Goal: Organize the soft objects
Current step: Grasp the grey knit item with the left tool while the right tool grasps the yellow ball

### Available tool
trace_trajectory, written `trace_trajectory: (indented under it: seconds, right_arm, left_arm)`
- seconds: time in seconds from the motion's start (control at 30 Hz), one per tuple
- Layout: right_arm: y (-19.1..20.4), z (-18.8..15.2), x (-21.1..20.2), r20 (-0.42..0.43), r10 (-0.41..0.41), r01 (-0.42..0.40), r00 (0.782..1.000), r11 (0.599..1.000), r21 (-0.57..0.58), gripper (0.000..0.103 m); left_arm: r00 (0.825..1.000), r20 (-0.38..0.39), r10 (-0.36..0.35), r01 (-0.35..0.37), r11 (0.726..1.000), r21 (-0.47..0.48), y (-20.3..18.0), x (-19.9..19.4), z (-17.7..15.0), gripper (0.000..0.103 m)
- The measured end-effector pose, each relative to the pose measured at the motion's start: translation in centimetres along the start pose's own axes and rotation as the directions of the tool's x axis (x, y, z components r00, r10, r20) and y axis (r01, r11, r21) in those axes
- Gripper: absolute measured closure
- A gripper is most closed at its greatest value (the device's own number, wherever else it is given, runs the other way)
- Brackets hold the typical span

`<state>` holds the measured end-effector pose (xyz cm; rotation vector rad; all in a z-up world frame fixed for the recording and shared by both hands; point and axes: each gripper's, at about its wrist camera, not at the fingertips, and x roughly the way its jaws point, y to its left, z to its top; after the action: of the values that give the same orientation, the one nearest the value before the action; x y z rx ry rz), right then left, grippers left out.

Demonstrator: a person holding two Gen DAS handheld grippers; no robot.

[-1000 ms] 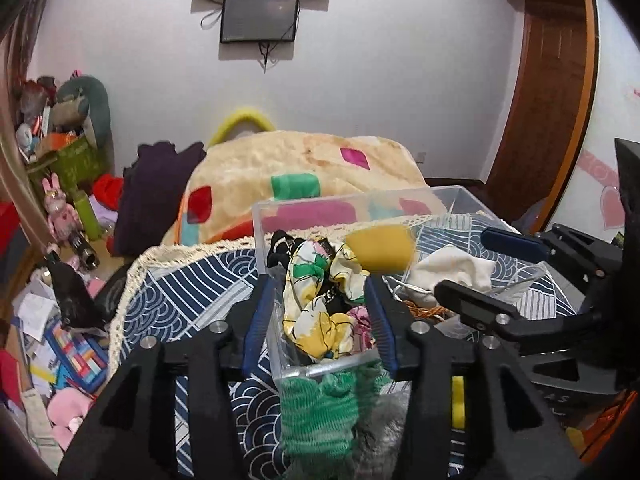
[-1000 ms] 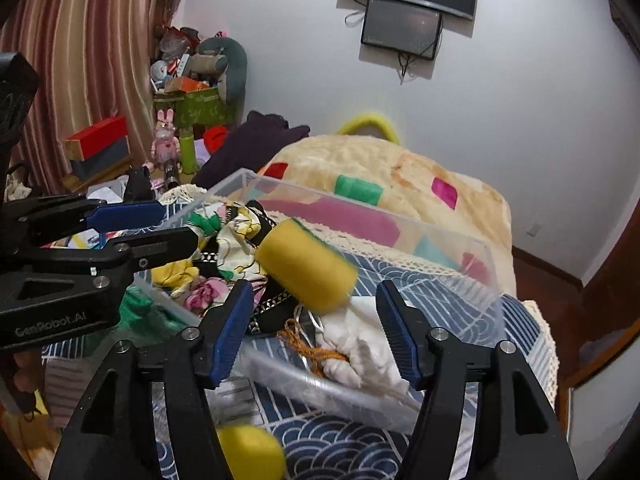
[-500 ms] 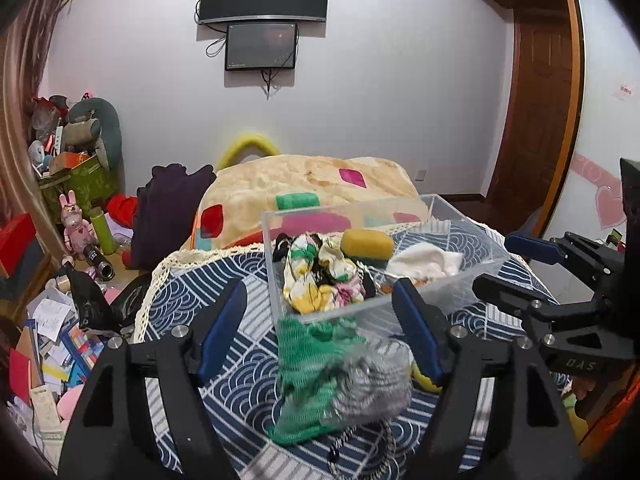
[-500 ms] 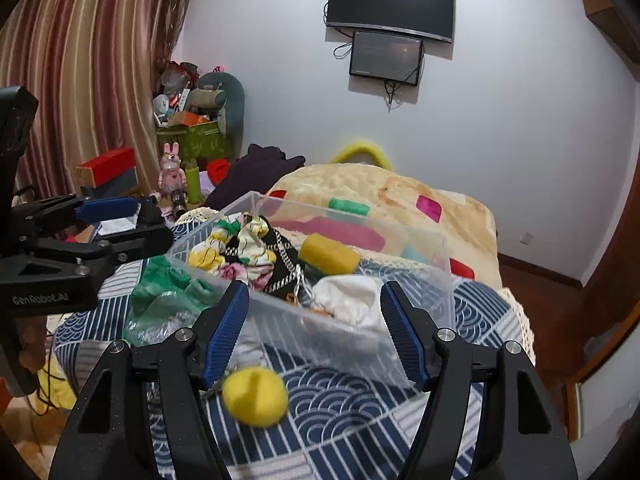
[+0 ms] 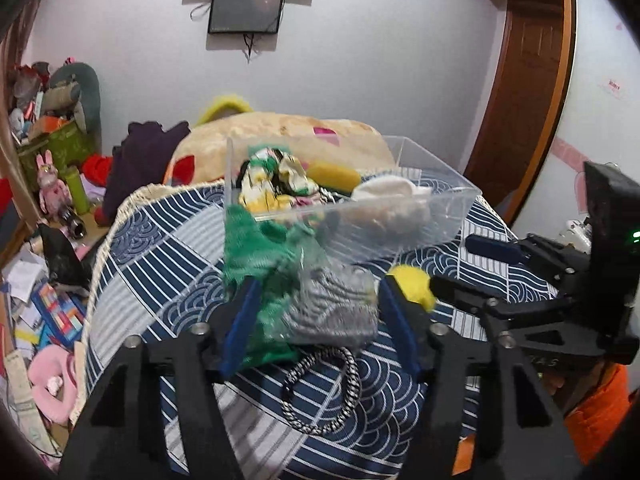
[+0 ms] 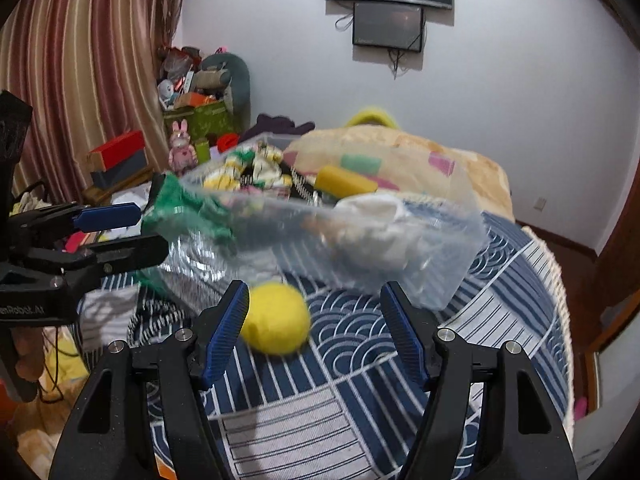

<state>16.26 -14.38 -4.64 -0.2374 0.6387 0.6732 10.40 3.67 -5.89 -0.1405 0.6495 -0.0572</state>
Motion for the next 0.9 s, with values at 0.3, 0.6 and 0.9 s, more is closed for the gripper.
trace_trajectory:
  seconds: [0.3, 0.6, 0.9]
  right_arm:
    - [0.8, -1.1, 2.3, -0.066, 0.07, -0.069, 0.995, 0.998, 0.008, 0.042]
    - [1.2, -1.5, 2.5, -0.072, 0.099, -0.099, 0.992, 0.995, 0.007, 0.063]
    - [0.6, -1.3, 1.1, -0.031, 0.062, -0.062, 0.998, 0.998, 0.012, 0.064]
  left_arm:
    - [0.999, -0.043, -0.014, 0.015, 1.0, 0.015, -0.6, 2.0, -0.9, 0.051]
    - [0.994, -0.103, -0.038, 0.036, 0.999, -0.017, 0.0, 4.1, -2.1, 0.059]
    - [0.998, -0.053, -0.039, 0.04, 0.999, 0.027, -0.4, 2.5, -1.8, 0.078]
